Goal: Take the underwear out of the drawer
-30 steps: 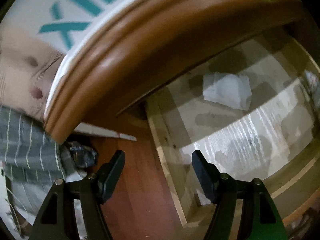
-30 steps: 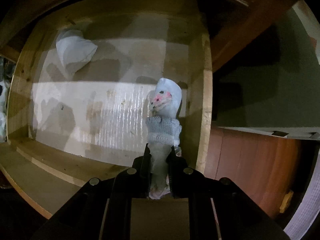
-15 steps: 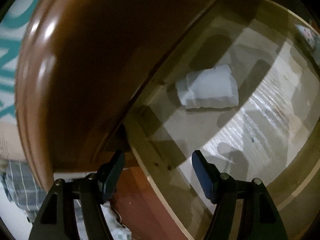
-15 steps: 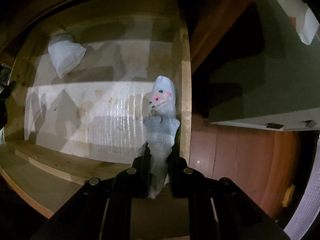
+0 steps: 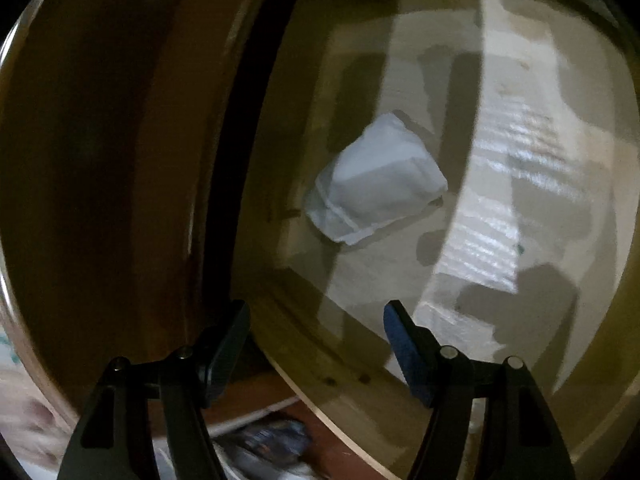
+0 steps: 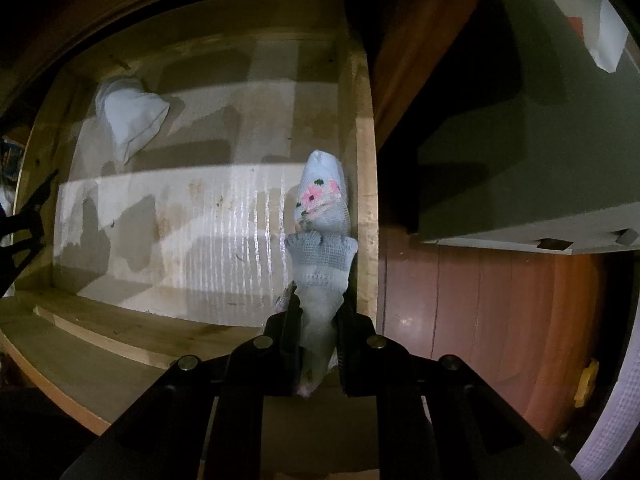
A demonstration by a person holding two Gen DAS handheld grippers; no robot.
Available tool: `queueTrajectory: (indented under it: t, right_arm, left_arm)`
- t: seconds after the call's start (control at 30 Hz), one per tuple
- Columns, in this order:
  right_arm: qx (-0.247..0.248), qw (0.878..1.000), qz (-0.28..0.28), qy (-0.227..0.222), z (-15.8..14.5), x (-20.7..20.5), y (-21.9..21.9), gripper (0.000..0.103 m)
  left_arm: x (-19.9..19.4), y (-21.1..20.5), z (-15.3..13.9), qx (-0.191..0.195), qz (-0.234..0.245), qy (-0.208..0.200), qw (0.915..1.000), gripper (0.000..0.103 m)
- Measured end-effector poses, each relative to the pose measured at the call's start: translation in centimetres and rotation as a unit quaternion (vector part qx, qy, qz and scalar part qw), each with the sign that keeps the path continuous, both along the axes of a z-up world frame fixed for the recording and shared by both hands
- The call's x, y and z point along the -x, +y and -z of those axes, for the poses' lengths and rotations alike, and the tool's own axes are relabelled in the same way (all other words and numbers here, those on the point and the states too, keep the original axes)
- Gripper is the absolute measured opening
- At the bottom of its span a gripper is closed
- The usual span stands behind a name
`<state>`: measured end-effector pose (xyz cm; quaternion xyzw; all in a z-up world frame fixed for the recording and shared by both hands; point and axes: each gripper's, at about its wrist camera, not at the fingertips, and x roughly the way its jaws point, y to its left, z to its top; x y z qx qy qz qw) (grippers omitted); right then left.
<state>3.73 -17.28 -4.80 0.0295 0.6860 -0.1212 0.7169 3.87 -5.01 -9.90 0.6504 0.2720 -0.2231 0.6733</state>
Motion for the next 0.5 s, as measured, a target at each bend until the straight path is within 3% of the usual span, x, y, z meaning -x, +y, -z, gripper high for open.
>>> queueTrajectory:
  t: [0.27, 0.5]
  right_arm:
    - [-0.001, 1.0, -0.002, 0.0, 0.0, 0.0, 0.1, 0.013]
    - [0.001, 1.0, -0.004, 0.002, 0.1, 0.2, 0.2, 0.013]
  left_arm:
    - [0.5, -0.1, 1.5, -0.057, 0.101, -0.02, 0.993, 0.071]
    - [2.2, 0.3, 2.7, -0.099, 0.22, -0.04, 0.9696, 0.071]
